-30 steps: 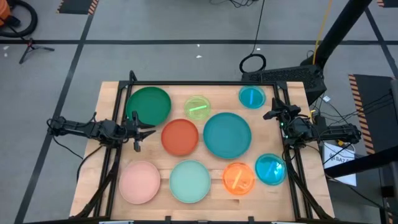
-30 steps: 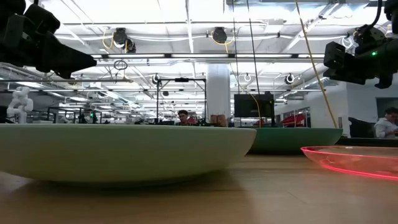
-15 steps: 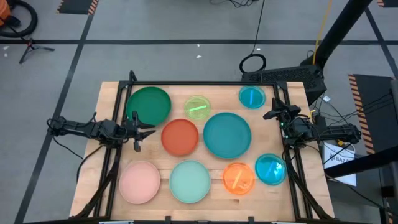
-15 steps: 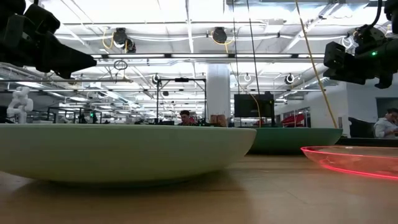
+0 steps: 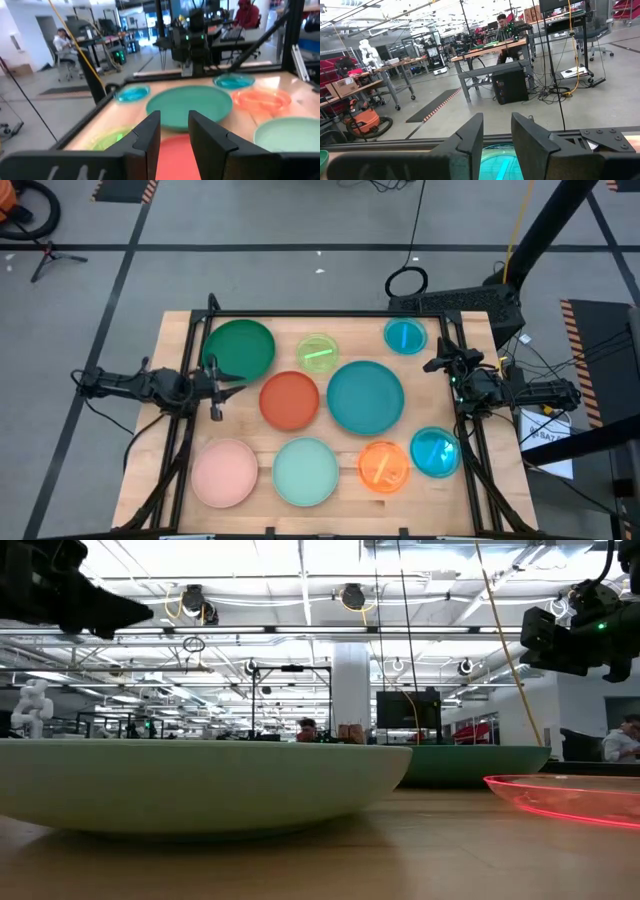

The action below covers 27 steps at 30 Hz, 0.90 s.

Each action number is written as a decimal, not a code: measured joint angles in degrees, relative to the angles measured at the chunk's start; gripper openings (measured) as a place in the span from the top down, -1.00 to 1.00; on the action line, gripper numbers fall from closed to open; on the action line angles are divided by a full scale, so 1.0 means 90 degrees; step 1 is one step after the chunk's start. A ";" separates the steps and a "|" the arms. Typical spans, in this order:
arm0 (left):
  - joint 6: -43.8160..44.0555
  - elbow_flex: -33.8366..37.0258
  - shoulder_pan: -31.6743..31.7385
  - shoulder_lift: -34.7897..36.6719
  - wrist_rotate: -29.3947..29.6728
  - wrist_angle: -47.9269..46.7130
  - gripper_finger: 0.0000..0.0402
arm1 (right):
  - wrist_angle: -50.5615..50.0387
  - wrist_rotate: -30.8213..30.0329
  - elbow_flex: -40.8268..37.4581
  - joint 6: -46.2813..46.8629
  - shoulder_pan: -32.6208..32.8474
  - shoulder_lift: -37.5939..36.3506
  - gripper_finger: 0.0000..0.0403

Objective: Stack plastic plates
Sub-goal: Stack the dark blue plate on top of the dark green plate

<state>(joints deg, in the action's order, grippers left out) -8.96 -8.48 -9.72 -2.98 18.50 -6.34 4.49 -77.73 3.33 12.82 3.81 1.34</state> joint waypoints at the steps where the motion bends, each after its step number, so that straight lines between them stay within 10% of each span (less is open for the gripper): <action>1: -0.0016 -0.0063 0.0000 0.0000 0.0000 0.0003 0.46 | 0.0000 0.0000 -0.0002 -0.0002 0.0000 0.0000 0.54; 13: 0.0953 -0.1123 0.0000 0.0000 0.0000 0.0301 0.46 | 0.0070 0.0047 -0.0002 0.0488 0.0005 0.0000 0.54; 17: 0.1596 -0.1671 -0.0002 0.0000 0.0000 0.0218 0.46 | 0.0599 0.1356 -0.0002 0.0715 -0.0006 0.0005 0.54; 27: 0.1648 -0.3202 -0.0001 0.0000 0.0000 0.0206 0.46 | 0.3932 0.2532 0.0019 -0.2519 -0.0053 0.0131 0.54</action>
<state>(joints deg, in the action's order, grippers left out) 5.87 -37.30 -9.73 -2.98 18.50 -4.48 39.88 -54.94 3.50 -9.85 3.33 2.52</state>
